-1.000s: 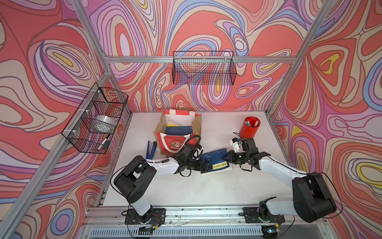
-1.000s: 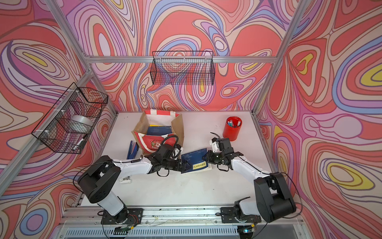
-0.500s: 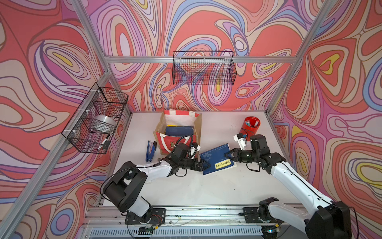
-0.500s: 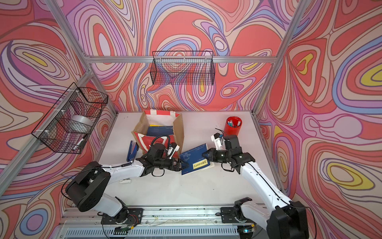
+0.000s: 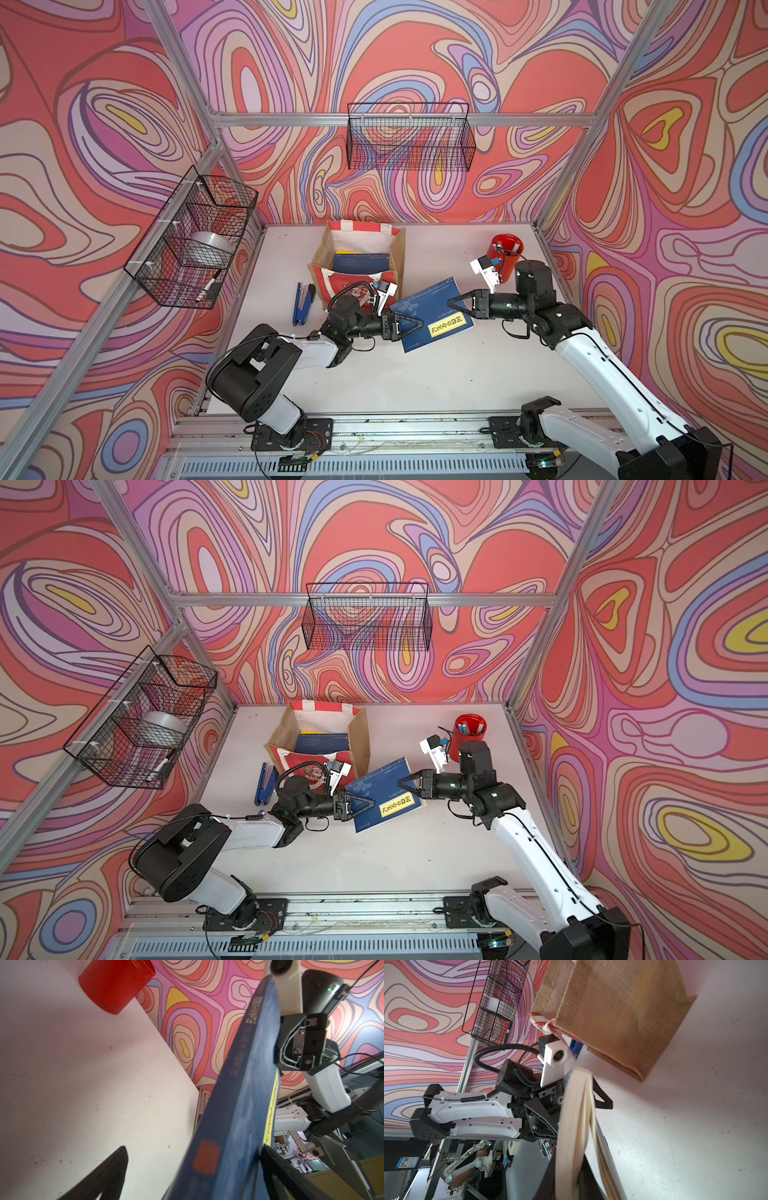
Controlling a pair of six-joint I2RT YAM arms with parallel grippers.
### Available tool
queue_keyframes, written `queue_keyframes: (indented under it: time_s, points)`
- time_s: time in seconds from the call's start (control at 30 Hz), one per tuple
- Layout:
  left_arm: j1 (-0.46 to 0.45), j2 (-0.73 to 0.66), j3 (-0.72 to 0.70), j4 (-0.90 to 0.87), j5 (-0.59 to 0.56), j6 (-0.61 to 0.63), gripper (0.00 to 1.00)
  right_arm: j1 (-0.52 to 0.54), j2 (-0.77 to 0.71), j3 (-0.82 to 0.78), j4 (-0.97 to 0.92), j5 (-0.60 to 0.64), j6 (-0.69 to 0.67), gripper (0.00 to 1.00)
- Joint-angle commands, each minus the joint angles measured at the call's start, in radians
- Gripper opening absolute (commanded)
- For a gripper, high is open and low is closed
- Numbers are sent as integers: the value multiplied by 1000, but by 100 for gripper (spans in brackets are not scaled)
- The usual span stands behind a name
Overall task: Put the books into the canvas bag
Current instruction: Pick up the book from the center of the board.
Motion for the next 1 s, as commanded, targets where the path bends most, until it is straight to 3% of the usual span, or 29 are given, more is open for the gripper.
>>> queue_keyframes:
  time_s: [0.0,0.07,0.17,0.23,0.3,0.33,0.4,0.43,0.53,0.67,0.8,0.97]
  points:
    - [8,-20,26,215,86,-112,93,3,1,27,16,-13,0,16]
    - [13,-42,30,202,104,-121,75,3,1,26,15,35,-7,18]
    - [33,-103,30,118,124,-110,37,0,16,24,15,105,-16,19]
    - [43,-167,29,-10,130,-55,17,-3,23,18,37,125,-10,20]
    - [46,-255,98,-248,123,59,0,-5,29,20,61,135,-4,23]
    - [46,-297,121,-389,108,129,0,-6,29,21,72,141,-2,27]
    - [48,-389,225,-783,42,322,0,-10,27,40,53,198,-14,58]
    - [48,-424,285,-979,-11,416,0,-11,20,47,38,242,-25,69]
    - [56,-471,527,-1465,-164,638,0,-12,-24,49,32,369,-50,86]
    - [81,-432,821,-1785,-244,755,0,-12,-9,57,36,437,-61,93]
    - [96,-377,1040,-1943,-333,803,0,-12,1,43,96,441,-49,94]
    - [206,-292,1226,-2083,-450,801,0,-13,28,56,114,426,-60,95]
